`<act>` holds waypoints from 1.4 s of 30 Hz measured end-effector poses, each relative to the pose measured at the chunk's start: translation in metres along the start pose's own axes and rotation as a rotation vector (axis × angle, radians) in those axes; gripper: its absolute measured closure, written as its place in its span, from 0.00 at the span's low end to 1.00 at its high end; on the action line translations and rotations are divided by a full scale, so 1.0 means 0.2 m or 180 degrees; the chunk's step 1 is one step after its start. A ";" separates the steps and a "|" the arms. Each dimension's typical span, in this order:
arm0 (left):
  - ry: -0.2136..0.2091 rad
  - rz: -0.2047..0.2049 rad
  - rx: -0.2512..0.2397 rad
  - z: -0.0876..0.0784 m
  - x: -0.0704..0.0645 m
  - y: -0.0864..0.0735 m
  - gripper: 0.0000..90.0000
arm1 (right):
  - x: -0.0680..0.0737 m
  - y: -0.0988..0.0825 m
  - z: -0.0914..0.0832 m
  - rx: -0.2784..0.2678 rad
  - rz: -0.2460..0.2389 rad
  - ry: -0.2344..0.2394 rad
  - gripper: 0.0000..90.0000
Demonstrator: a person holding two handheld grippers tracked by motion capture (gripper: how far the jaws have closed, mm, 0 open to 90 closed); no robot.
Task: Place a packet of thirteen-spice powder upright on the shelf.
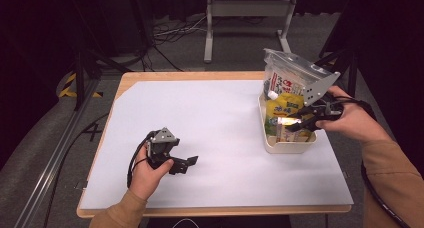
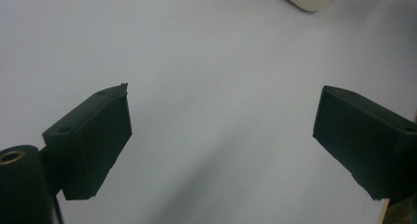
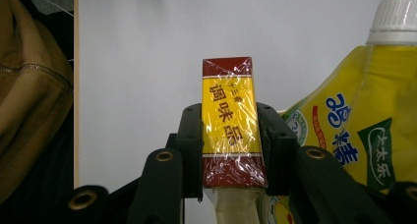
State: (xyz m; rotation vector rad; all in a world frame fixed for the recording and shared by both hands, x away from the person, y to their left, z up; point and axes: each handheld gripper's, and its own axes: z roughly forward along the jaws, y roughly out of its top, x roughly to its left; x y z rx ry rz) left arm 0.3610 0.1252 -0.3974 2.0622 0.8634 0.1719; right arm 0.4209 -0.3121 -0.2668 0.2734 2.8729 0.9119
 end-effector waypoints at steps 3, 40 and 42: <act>0.0020 0.0020 0.0008 0.00 0.00 0.00 0.09 | 0.00 0.00 0.00 -0.0025 0.0003 0.0011 0.75; -0.0037 -0.0015 0.0014 0.00 0.01 0.00 0.09 | 0.00 -0.06 0.15 0.0349 0.0047 -0.0110 0.74; -0.0040 -0.0022 0.0016 0.01 0.01 0.00 0.09 | 0.00 -0.06 0.15 0.0362 0.0051 -0.0124 0.74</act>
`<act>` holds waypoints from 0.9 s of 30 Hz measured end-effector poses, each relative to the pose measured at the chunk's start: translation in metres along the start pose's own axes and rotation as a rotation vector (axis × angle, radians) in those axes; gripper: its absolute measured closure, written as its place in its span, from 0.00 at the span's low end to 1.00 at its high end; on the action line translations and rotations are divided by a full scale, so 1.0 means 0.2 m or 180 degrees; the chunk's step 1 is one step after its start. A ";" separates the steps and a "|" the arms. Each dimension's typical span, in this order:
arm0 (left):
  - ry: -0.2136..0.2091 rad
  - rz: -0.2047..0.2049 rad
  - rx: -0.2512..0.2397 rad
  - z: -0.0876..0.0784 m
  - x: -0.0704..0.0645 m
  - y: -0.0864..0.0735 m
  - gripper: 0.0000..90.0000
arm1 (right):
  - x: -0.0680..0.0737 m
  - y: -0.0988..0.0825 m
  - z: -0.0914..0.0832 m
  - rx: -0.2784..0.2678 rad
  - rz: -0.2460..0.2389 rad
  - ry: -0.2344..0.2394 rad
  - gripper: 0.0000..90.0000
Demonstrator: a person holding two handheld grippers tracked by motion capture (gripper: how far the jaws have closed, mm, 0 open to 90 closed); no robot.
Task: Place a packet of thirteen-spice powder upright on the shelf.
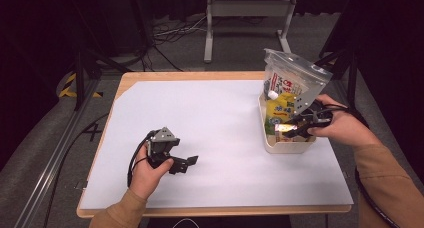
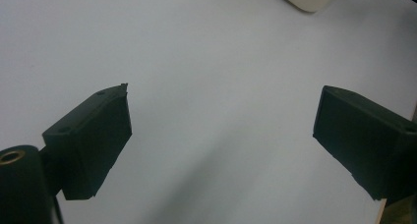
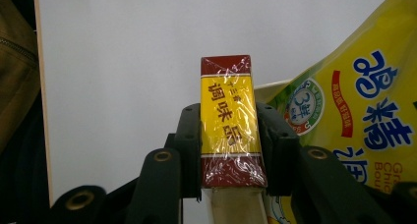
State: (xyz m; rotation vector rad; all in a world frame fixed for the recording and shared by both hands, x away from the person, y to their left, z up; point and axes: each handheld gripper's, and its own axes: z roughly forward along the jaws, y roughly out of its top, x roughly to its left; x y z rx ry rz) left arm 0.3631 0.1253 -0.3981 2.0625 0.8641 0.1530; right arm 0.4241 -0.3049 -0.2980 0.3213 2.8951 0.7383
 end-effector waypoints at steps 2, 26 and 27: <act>-0.0002 0.0000 0.0002 0.00 0.00 0.00 0.09 | 0.00 0.00 0.01 0.0031 -0.0010 -0.0015 0.74; -0.0001 -0.0016 0.0004 0.01 0.00 0.00 0.09 | 0.02 -0.04 0.00 0.0273 0.0016 -0.0206 0.66; -0.0004 -0.0024 0.0007 0.00 0.00 0.00 0.09 | 0.02 -0.04 0.00 0.0273 0.0016 -0.0206 0.66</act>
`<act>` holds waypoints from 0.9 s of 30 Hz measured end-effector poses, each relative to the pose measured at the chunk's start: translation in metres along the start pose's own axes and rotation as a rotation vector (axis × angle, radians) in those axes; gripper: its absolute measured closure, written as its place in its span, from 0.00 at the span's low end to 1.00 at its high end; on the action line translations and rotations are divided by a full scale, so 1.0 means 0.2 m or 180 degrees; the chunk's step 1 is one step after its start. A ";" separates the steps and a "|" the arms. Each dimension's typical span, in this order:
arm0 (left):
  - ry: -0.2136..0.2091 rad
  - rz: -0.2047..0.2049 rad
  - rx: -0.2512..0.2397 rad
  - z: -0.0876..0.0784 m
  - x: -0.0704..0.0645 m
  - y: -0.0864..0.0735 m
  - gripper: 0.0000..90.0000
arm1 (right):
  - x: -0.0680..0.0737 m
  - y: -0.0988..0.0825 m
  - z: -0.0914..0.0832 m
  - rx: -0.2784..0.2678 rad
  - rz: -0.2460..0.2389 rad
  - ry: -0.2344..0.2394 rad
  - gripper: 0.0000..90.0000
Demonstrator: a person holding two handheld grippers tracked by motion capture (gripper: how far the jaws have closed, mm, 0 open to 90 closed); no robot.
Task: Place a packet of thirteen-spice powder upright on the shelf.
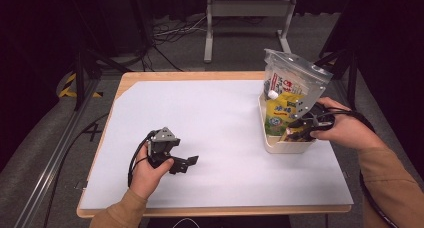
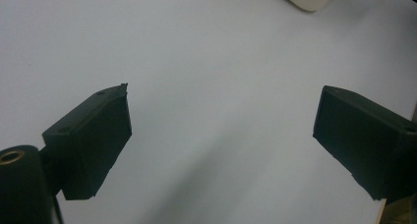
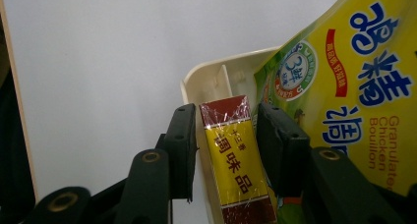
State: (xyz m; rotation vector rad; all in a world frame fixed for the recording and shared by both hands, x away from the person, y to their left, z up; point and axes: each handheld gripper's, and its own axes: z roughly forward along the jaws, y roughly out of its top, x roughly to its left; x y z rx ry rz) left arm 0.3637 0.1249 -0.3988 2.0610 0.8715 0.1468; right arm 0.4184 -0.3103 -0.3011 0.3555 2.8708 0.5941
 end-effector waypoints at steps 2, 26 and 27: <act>0.0000 0.0008 -0.0003 0.00 0.00 0.00 0.09 | 0.00 0.00 -0.01 -0.0022 0.0016 -0.0017 0.65; 0.0147 0.0083 -0.0091 -0.17 0.05 -0.10 0.09 | 0.21 0.11 -0.07 -0.0974 0.0388 -0.0328 0.46; 0.0159 0.0079 -0.0096 -0.18 0.06 -0.11 0.09 | 0.22 0.12 -0.07 -0.1028 0.0431 -0.0335 0.46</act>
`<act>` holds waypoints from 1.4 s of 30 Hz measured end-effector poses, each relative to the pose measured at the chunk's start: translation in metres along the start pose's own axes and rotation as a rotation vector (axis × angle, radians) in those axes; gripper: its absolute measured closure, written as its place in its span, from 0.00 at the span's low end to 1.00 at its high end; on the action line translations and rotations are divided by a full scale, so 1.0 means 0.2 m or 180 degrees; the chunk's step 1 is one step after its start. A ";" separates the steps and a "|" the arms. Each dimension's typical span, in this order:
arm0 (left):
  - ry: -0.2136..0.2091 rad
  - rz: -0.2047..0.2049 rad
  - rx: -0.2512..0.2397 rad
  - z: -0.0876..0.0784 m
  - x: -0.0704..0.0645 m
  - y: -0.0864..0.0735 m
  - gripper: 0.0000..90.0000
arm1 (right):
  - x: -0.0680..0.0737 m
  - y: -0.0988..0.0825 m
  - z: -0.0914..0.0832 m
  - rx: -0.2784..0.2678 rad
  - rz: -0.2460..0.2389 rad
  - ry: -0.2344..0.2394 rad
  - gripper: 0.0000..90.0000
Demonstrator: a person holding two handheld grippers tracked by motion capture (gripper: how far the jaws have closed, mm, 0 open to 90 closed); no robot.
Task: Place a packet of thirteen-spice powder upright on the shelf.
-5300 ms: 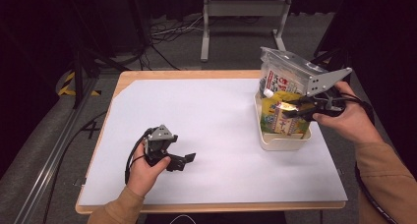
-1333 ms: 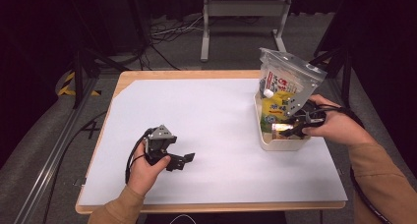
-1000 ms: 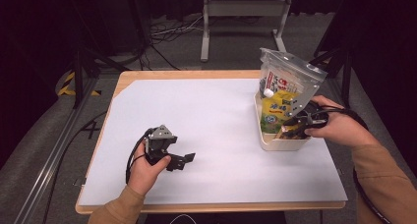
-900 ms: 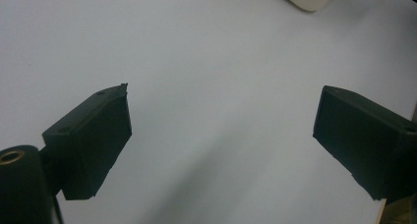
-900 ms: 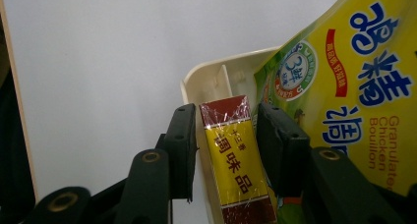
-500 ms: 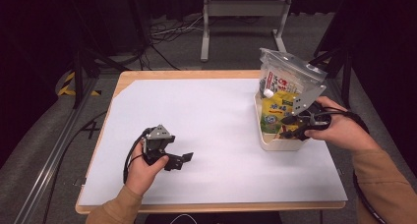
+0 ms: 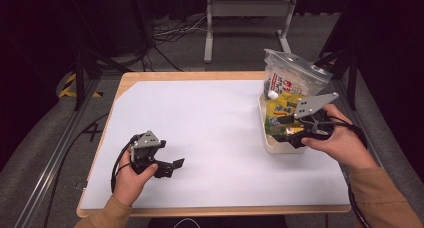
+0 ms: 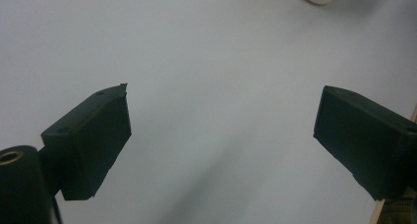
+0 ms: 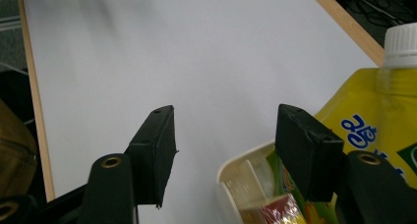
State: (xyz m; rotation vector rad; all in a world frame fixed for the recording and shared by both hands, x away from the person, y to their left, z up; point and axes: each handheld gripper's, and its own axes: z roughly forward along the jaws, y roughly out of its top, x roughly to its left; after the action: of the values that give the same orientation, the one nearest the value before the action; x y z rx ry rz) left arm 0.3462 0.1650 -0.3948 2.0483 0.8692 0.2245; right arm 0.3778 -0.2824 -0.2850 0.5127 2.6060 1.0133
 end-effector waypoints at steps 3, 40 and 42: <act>0.0005 0.0012 -0.0023 -0.02 0.01 -0.02 0.08 | 0.04 0.00 0.03 -0.0143 0.0139 -0.0074 0.46; -0.0162 0.0063 -0.0302 -0.08 0.05 -0.15 0.08 | 0.32 -0.32 0.31 -0.0926 0.0863 -0.0652 0.31; -0.0157 0.0080 -0.0318 -0.08 0.05 -0.16 0.08 | 0.33 -0.34 0.32 -0.0927 0.0881 -0.0664 0.30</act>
State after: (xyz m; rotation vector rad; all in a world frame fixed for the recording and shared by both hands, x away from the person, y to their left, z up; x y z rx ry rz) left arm 0.3309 0.1939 -0.4116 1.9648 0.7869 0.2258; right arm 0.3297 -0.2630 -0.3877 0.8677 2.1968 1.3200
